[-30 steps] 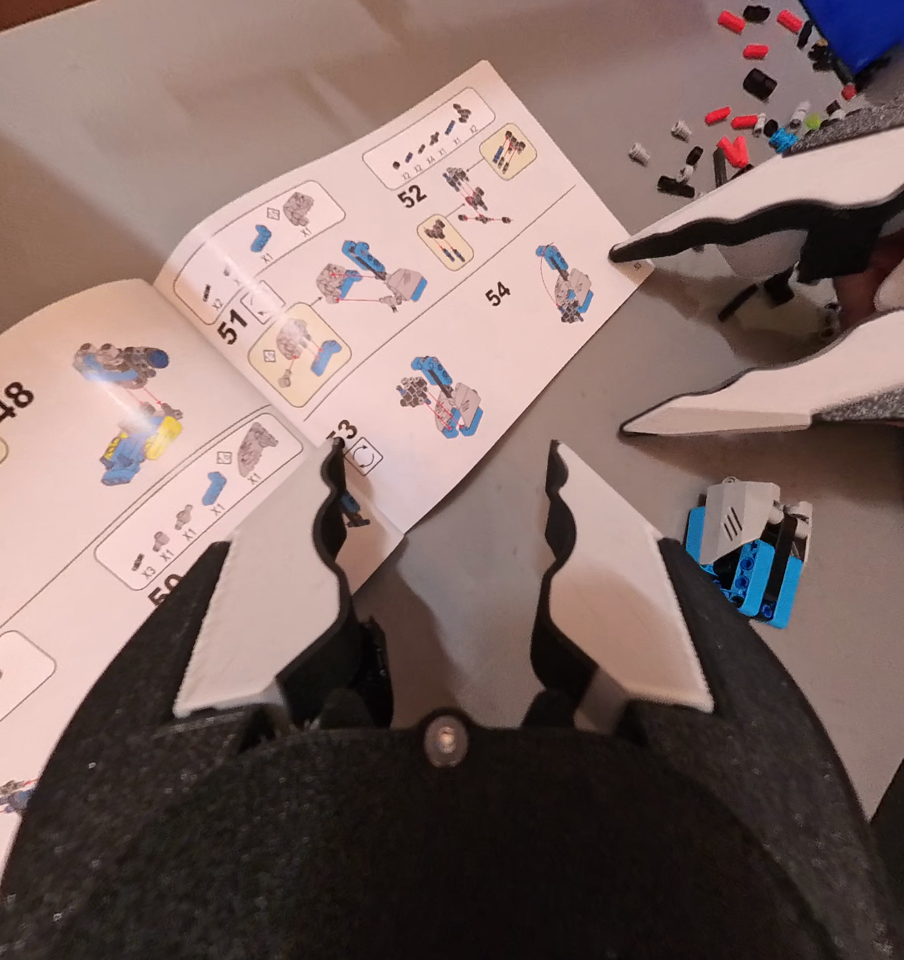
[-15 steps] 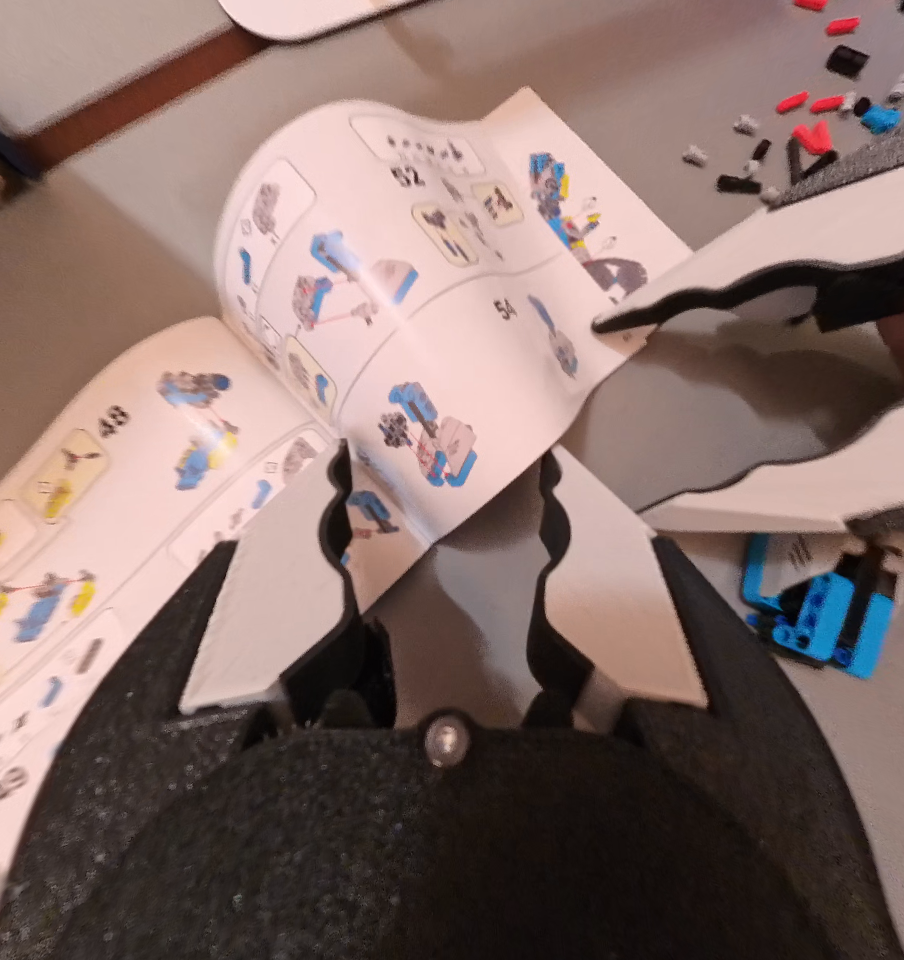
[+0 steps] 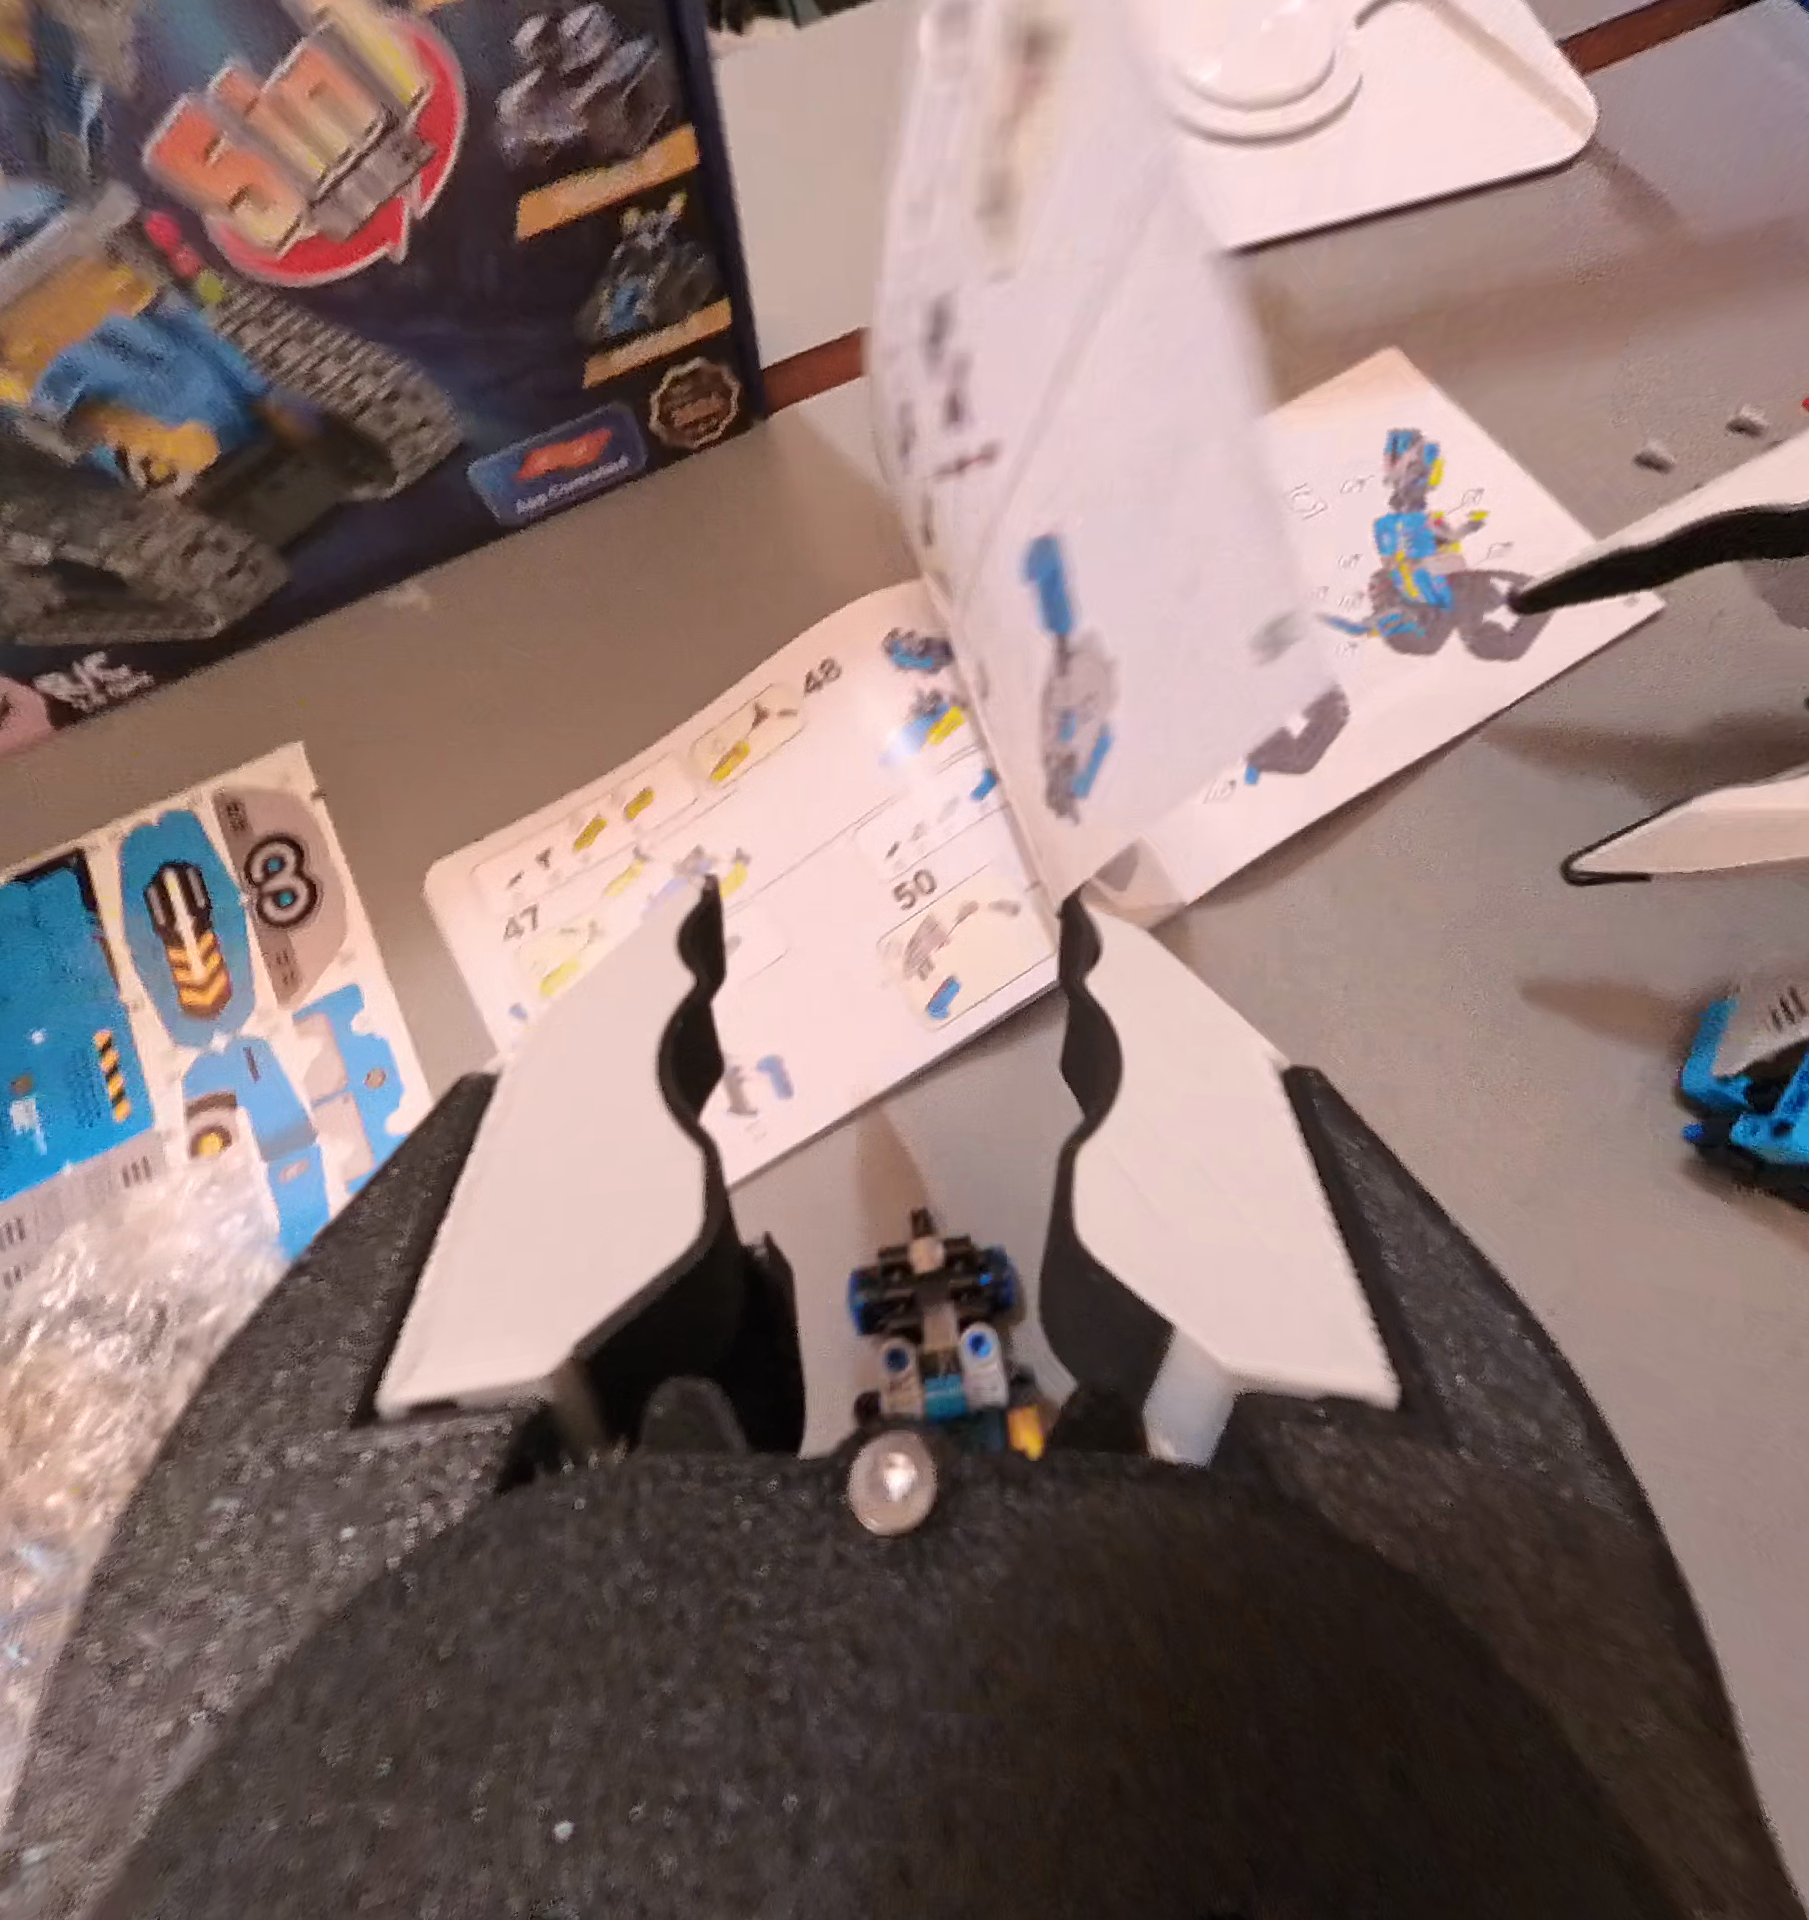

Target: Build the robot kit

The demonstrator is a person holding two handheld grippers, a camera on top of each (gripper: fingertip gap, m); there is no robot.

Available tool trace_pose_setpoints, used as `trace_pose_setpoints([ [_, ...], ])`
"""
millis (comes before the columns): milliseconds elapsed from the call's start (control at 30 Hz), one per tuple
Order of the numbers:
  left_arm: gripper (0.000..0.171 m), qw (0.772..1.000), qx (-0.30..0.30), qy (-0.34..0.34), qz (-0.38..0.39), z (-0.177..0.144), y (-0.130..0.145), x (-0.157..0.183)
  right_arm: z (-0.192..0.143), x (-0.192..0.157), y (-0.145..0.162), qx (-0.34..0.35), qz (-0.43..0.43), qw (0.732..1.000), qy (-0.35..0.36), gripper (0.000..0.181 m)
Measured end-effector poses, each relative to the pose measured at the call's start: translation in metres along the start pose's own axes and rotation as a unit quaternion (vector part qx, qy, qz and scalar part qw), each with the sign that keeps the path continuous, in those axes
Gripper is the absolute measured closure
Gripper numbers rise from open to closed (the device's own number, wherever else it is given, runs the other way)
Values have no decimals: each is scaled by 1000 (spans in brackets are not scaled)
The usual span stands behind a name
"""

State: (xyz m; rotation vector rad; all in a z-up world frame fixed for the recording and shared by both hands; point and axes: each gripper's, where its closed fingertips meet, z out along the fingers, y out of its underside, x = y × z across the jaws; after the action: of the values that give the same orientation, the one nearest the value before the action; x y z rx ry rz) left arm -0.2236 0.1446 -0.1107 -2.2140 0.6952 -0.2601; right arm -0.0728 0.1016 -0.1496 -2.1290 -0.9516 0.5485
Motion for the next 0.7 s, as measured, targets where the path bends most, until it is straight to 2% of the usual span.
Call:
trace_pose_setpoints([
  [33, 112, 1000, 1, 9, -13, -2, 5, -6, 5, -4, -5, -5, -4, 1000, -11, 110],
  [133, 144, 996, 13, 71, -61, -2, 17, -16, 23, -13, -27, -17, -25, 999, -40, 112],
  [267, 147, 978, 12, 136, -160, 0, 32, -30, 58, -17, -61, -32, -56, 993, -97, 108],
  [333, 147, 973, 12, 148, -179, -3, 39, -35, 77, -18, -74, -38, -90, 990, -105, 106],
  [467, 147, 977, 1, 117, -179, -9, 62, -52, 108, -22, -74, -80, -146, 980, -111, 110],
  [567, 144, 983, -9, 49, -176, -12, 82, -74, 118, -25, -62, -113, -165, 973, -115, 111],
  [700, 144, 989, 14, -20, -143, -18, 83, -83, 127, -26, -53, -127, -166, 972, -110, 110],
])
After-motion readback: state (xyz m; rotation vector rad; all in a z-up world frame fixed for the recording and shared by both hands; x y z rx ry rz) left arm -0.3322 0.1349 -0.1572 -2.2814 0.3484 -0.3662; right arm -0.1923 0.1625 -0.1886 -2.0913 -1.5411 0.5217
